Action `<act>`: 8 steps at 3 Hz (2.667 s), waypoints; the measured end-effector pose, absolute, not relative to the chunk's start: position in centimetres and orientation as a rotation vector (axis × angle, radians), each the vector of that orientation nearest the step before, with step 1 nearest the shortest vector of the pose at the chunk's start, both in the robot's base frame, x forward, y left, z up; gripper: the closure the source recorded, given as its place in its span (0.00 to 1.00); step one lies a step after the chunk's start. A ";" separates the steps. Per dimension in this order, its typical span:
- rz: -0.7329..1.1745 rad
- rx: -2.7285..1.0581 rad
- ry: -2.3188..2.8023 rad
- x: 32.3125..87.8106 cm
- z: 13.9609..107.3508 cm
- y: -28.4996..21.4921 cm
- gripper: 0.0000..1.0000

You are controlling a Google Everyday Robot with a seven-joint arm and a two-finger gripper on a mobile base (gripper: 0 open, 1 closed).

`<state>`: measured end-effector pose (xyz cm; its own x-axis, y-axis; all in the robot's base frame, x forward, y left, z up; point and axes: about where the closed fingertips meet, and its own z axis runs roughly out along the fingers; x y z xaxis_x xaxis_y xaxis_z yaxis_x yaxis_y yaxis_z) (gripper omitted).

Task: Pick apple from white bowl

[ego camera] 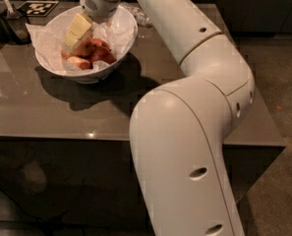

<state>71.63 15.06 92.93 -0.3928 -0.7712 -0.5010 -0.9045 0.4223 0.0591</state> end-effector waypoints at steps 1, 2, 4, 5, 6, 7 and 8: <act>0.508 -1.389 2.329 72.6 90.8 15.6 0.00; 0.508 -1.389 2.329 72.6 90.8 15.6 0.00; 0.470 -1.382 2.291 70.2 91.6 16.1 0.00; 0.470 -1.382 2.291 70.2 91.6 16.1 0.19; 0.470 -1.382 2.291 70.2 91.6 16.1 0.42; 0.470 -1.382 2.291 70.2 91.6 16.1 0.66; 0.470 -1.382 2.291 70.2 91.6 16.1 0.89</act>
Offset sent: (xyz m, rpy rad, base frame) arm 0.0073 0.0029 -0.0174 0.0144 0.0437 -0.0248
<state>70.24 16.14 91.57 -0.4161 -0.7488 -0.5159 -0.8914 0.4479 0.0689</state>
